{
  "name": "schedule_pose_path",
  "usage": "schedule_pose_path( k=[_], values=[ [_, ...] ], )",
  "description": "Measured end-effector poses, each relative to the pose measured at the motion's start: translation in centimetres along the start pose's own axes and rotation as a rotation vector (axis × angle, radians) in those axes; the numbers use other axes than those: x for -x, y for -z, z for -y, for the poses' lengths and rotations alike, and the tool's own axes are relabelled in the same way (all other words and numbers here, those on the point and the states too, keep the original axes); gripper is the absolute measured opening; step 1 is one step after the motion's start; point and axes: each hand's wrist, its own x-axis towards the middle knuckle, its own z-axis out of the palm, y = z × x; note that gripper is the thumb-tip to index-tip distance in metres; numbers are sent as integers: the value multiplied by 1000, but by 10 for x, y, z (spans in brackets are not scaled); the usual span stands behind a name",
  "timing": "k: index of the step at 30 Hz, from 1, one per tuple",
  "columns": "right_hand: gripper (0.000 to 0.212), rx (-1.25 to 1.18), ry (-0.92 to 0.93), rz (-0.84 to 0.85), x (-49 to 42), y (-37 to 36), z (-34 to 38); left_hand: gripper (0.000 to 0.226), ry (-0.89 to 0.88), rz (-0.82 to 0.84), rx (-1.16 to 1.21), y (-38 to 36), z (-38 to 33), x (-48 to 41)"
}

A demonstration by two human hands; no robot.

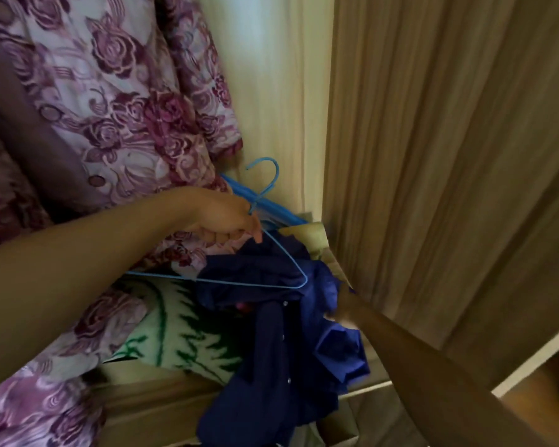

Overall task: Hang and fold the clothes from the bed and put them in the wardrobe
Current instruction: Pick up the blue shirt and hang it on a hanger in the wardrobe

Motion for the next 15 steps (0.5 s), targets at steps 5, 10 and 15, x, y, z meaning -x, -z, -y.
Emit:
schedule_pose_path(
  k=[5,10,15],
  values=[
    [51,-35,-23,-23,-18,-3,-10,28,-6,80,24,-13,2,-12],
    [14,-355,65,-356,-27,16,-1,29,-3,82,137,-21,12,-25],
    [24,-688,294,-561,-9,95,55,29,-80,-1,168,-25,12,-36]
  ],
)
